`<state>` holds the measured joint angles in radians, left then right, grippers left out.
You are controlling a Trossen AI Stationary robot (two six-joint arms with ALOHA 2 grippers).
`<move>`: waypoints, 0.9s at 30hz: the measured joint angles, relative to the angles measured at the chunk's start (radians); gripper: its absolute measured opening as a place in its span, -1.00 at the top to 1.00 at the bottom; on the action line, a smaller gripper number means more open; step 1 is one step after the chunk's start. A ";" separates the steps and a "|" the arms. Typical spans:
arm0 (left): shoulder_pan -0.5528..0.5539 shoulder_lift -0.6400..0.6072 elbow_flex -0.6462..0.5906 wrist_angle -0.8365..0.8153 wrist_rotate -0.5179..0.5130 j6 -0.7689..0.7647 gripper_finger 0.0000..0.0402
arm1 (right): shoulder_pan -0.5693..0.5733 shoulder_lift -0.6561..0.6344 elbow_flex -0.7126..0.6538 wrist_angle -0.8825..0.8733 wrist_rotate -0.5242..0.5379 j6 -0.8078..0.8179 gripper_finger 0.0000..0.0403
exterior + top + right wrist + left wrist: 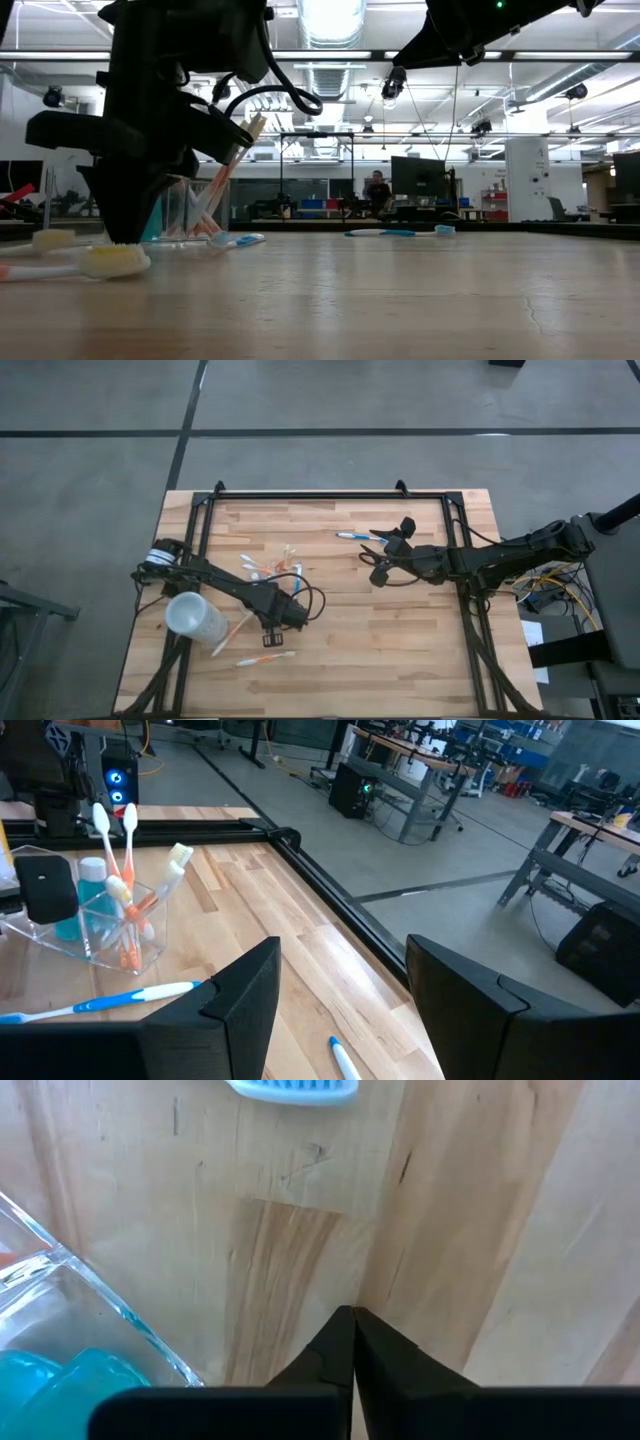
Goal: Pick & Place toothbrushing station
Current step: Put the orange toothbrush into the transparent organizer, then adjust the transparent organizer
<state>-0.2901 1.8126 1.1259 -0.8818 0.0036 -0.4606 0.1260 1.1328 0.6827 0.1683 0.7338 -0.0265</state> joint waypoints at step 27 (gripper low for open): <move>-0.001 0.003 0.207 -0.270 -0.121 0.061 0.89 | 0.000 0.000 0.000 0.000 0.000 0.000 -0.04</move>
<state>-0.2913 1.8160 1.3326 -1.1522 -0.1173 -0.3999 0.1259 1.1329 0.6827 0.1682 0.7338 -0.0265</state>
